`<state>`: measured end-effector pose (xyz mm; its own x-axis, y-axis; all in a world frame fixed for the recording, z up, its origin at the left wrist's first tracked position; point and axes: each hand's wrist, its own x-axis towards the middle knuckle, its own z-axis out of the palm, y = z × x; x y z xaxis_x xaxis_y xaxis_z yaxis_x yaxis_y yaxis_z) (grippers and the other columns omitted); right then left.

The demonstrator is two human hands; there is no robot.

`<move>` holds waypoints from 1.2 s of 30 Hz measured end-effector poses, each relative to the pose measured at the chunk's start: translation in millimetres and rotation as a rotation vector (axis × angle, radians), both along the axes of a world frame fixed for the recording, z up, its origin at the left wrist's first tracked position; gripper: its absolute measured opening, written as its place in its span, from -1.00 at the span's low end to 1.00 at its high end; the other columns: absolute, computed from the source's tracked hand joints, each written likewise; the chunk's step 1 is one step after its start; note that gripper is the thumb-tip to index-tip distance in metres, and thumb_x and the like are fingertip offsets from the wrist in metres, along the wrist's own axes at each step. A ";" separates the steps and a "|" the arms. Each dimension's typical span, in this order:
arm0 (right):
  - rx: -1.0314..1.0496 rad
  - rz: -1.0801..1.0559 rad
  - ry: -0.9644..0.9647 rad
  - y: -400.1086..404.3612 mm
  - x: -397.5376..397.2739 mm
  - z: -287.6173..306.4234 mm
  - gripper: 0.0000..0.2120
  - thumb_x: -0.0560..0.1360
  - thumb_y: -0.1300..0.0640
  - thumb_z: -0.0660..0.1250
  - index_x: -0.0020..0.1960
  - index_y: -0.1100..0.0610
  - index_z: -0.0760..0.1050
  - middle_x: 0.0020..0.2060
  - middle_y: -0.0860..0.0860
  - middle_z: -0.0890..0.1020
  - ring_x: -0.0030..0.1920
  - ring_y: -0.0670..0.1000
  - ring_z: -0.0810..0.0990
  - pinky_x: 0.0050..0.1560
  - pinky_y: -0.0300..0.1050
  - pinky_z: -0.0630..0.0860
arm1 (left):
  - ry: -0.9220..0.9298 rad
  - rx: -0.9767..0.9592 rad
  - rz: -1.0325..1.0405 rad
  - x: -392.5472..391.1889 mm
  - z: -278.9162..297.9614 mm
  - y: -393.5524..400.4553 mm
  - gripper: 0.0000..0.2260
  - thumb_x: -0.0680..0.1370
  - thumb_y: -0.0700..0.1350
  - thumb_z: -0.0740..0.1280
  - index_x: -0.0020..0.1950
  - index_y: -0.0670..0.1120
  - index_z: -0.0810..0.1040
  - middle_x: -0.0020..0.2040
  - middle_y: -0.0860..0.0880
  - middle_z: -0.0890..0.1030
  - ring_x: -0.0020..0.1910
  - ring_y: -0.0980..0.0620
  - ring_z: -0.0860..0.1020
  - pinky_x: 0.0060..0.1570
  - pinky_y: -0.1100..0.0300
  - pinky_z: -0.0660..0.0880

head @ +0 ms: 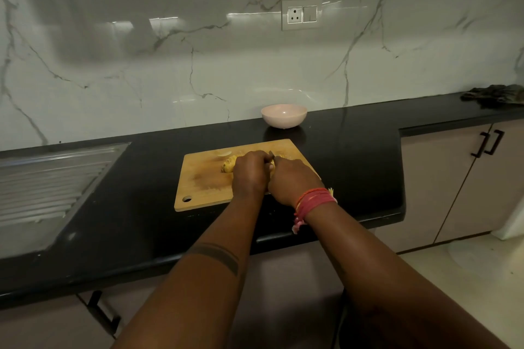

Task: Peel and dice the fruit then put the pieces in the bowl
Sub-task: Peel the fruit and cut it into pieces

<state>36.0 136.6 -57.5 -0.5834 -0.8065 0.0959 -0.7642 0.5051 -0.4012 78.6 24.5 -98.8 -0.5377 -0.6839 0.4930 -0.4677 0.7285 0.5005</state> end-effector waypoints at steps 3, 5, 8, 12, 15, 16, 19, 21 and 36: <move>0.024 -0.007 -0.010 -12.7 -3.5 2.1 -0.51 0.58 0.05 0.28 0.49 0.05 0.34 0.21 0.13 0.58 0.13 0.14 0.59 0.12 0.02 0.54 | -0.010 -0.020 -0.006 0.8 0.2 -1.8 -0.82 0.60 -0.20 0.39 0.16 -0.04 0.71 0.03 -0.04 0.72 -0.01 0.00 0.65 0.01 0.11 0.60; 0.024 0.000 -0.014 -18.2 -6.6 2.0 -0.57 0.58 0.06 0.28 0.44 0.05 0.41 0.13 0.11 0.62 0.05 0.11 0.61 0.07 0.01 0.56 | -0.018 -0.022 -0.001 1.0 0.1 -2.5 -0.82 0.60 -0.19 0.39 0.16 -0.03 0.71 0.03 -0.04 0.72 0.00 -0.01 0.65 -0.01 0.14 0.58; 0.043 0.025 0.026 -15.6 -9.0 4.1 -0.65 0.60 0.06 0.24 0.37 0.09 0.48 0.09 0.12 0.64 -0.04 0.09 0.58 -0.04 -0.06 0.48 | -0.002 -0.009 0.005 -0.7 -0.3 -2.2 -0.81 0.59 -0.20 0.40 0.17 -0.04 0.71 0.05 -0.04 0.72 0.01 -0.01 0.66 0.04 0.09 0.61; 0.127 0.058 0.066 -1.4 -5.7 7.5 -0.73 0.64 0.11 0.20 0.28 0.16 0.52 0.14 0.13 0.62 0.09 0.13 0.59 0.00 -0.06 0.46 | 0.018 0.020 0.019 -1.2 -0.4 -1.0 -0.84 0.58 -0.20 0.42 0.12 -0.05 0.72 0.04 -0.05 0.72 0.02 -0.02 0.66 0.08 0.06 0.60; 0.133 0.075 0.066 10.5 0.4 2.6 -0.73 0.64 0.10 0.19 0.28 0.12 0.51 0.06 0.11 0.63 0.01 0.11 0.60 -0.01 -0.03 0.51 | 0.035 0.075 0.034 -1.7 0.1 0.8 -0.86 0.58 -0.16 0.44 0.12 -0.05 0.72 0.05 -0.04 0.72 0.05 -0.01 0.65 0.11 0.06 0.58; 0.123 0.080 0.065 14.7 2.1 -0.7 -0.73 0.63 0.11 0.19 0.29 0.12 0.50 -0.02 0.09 0.62 -0.04 0.09 0.59 -0.05 -0.03 0.52 | 0.040 0.094 0.042 -2.6 0.7 0.6 -0.85 0.58 -0.16 0.44 0.12 -0.05 0.72 0.06 -0.03 0.72 0.05 -0.01 0.64 0.11 0.08 0.58; 0.116 0.042 0.038 26.2 5.6 -12.1 -0.58 0.59 0.10 0.23 0.44 0.05 0.37 -0.20 0.00 0.48 -0.17 0.03 0.52 -0.17 -0.05 0.46 | 0.063 0.130 0.052 -3.1 0.5 2.0 -0.86 0.58 -0.17 0.43 0.11 -0.06 0.72 0.04 -0.04 0.72 0.05 0.00 0.63 0.06 0.15 0.52; 0.122 0.024 0.044 32.6 7.0 -18.5 -0.49 0.58 0.06 0.24 0.51 0.02 0.26 -0.17 0.00 0.45 -0.15 0.03 0.51 -0.16 -0.05 0.45 | 0.067 0.121 0.063 -2.0 0.6 4.3 -0.85 0.59 -0.16 0.43 0.13 -0.05 0.72 0.05 -0.03 0.72 0.05 0.01 0.63 0.03 0.18 0.49; -0.051 0.048 0.020 16.3 -0.2 1.1 -0.45 0.58 0.13 0.16 0.57 -0.03 0.26 0.16 0.13 0.60 0.07 0.13 0.58 0.01 -0.02 0.50 | 0.040 0.090 0.073 -0.1 0.0 2.9 -0.88 0.58 -0.16 0.43 0.09 -0.07 0.72 0.00 -0.04 0.72 -0.02 0.00 0.65 0.02 0.10 0.58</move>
<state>35.7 152.9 -56.3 -0.5414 -0.8275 0.1488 -0.7955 0.4468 -0.4093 78.5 27.4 -98.7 -0.4664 -0.7630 0.4476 -0.4961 0.6445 0.5818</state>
